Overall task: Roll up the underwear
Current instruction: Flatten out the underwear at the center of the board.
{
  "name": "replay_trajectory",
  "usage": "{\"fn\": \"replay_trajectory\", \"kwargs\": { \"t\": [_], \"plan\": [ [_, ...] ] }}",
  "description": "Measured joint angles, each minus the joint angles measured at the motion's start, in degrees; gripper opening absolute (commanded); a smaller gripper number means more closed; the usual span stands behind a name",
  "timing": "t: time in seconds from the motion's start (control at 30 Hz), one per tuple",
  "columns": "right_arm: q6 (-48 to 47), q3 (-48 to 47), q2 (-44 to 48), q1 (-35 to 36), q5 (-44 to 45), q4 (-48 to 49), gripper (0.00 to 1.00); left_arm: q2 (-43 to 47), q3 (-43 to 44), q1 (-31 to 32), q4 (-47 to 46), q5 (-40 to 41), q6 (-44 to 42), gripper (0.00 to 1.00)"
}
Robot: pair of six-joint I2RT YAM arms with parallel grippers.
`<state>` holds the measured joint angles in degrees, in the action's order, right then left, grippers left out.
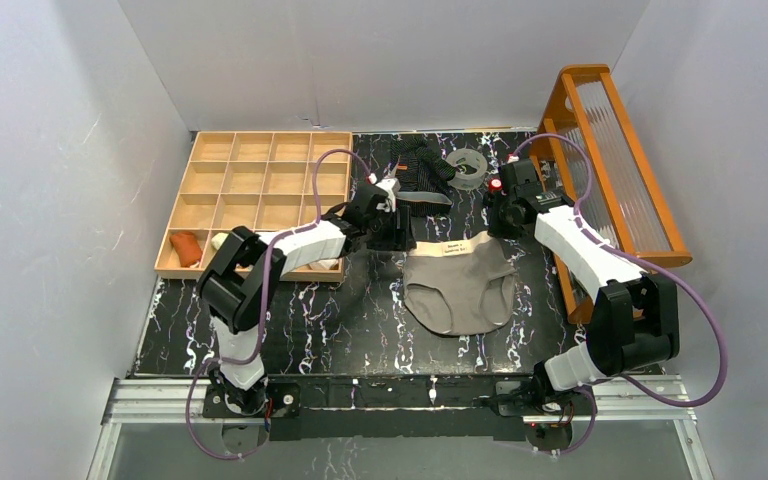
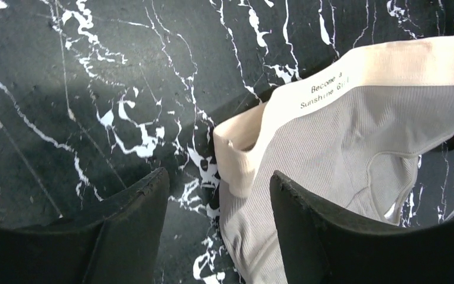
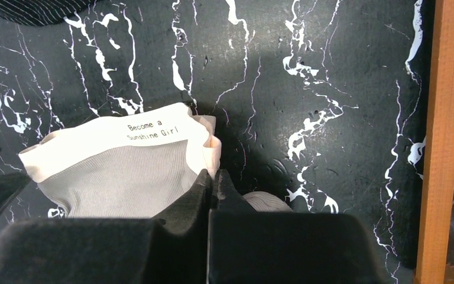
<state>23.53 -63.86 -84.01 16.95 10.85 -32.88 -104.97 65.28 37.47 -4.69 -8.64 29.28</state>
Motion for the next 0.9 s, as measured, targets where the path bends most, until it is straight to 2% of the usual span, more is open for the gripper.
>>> {"fn": "replay_trajectory", "kwargs": {
  "t": [0.23,0.3,0.37,0.63,0.83,0.9],
  "plan": [
    [-0.13,0.00,-0.04,0.00,-0.81,0.04,0.02,-7.19,3.32,0.11,-0.70,-0.59,-0.72,0.53],
    [-0.20,0.00,-0.04,0.00,-0.94,0.04,0.02,-7.37,3.85,0.11,-0.87,-0.42,-0.98,0.49],
    [-0.20,0.02,-0.04,0.00,-1.01,0.04,0.02,-7.78,3.98,0.11,-0.98,-0.42,-1.22,0.42],
    [-0.22,0.00,-0.04,0.00,-1.77,0.04,0.02,-8.07,4.22,2.16,-0.37,-0.50,-2.69,0.01],
    [-1.20,0.02,0.07,0.00,-8.85,0.09,0.01,-2.75,2.36,3.91,4.96,3.74,-4.26,0.00],
    [-1.25,0.55,0.87,0.00,-12.72,0.87,0.02,1.97,1.64,4.09,9.77,8.48,-4.90,0.11]
  ]
}}
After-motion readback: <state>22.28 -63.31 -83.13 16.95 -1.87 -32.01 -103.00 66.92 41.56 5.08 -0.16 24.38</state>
